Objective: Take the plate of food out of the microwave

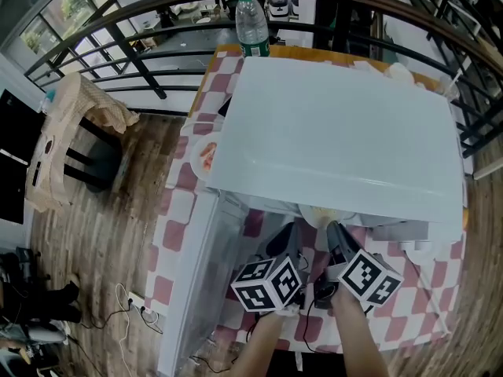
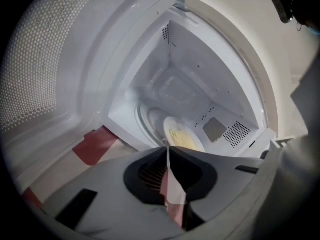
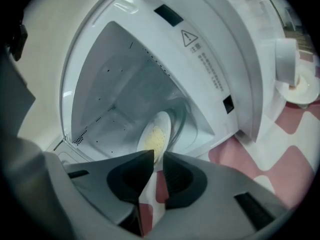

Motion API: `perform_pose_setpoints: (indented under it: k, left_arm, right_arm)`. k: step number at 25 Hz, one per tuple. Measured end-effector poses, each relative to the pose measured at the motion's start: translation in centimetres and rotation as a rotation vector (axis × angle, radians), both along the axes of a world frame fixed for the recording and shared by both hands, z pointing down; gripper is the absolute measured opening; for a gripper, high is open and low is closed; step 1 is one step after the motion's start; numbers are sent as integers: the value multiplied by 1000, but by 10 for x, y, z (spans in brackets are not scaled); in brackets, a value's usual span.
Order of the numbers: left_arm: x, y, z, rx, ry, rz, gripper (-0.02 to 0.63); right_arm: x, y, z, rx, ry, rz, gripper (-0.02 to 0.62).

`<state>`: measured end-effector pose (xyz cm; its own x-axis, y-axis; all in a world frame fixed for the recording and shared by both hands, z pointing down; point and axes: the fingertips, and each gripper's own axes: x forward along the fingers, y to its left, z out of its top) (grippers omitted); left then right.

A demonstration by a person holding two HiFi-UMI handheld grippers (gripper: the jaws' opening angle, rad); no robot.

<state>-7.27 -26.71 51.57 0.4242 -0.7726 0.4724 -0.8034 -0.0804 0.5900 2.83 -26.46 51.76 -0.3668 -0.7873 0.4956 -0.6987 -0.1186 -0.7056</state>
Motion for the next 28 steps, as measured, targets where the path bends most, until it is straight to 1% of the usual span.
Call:
perform_pose_setpoints:
  k: [3, 5, 7, 8, 9, 10, 14, 15, 19, 22, 23, 26, 28]
  left_arm:
    - [0, 0, -2, 4, 21, 2, 44]
    - [1, 0, -3, -5, 75, -1, 61]
    - [4, -1, -5, -26, 171, 7, 94]
    - [7, -2, -6, -39, 217, 16, 133]
    - [9, -3, -6, -52, 249, 27, 178]
    - [11, -4, -6, -61, 265, 35, 195]
    - [9, -10, -2, -70, 231, 36, 195]
    - [11, -12, -1, -74, 233, 38, 195]
    - [25, -18, 1, -105, 282, 68, 195]
    - [31, -22, 2, -116, 280, 73, 198]
    - [31, -22, 2, -118, 282, 70, 187]
    - [30, -22, 3, -129, 301, 56, 182]
    - [28, -22, 5, -143, 303, 53, 142]
  right_arm:
    - [2, 5, 0, -1, -4, -1, 69]
    - [4, 8, -1, 0, -3, -3, 69]
    - [6, 10, -1, -2, -6, -4, 69]
    - [7, 11, -1, -3, -5, -7, 69]
    - [9, 13, 0, -4, 0, -10, 71]
    - [11, 13, -1, -3, 8, -15, 71]
    - [15, 14, 0, 0, 31, -31, 71]
    - [16, 15, 1, 0, 36, -32, 71]
    - [21, 18, 4, -5, 63, -37, 72]
    - [23, 19, 8, -15, 71, -42, 71]
    - [23, 20, 10, -20, 72, -43, 72]
    - [25, 20, 12, -28, 75, -44, 71]
    - [27, 20, 11, -22, 82, -42, 71]
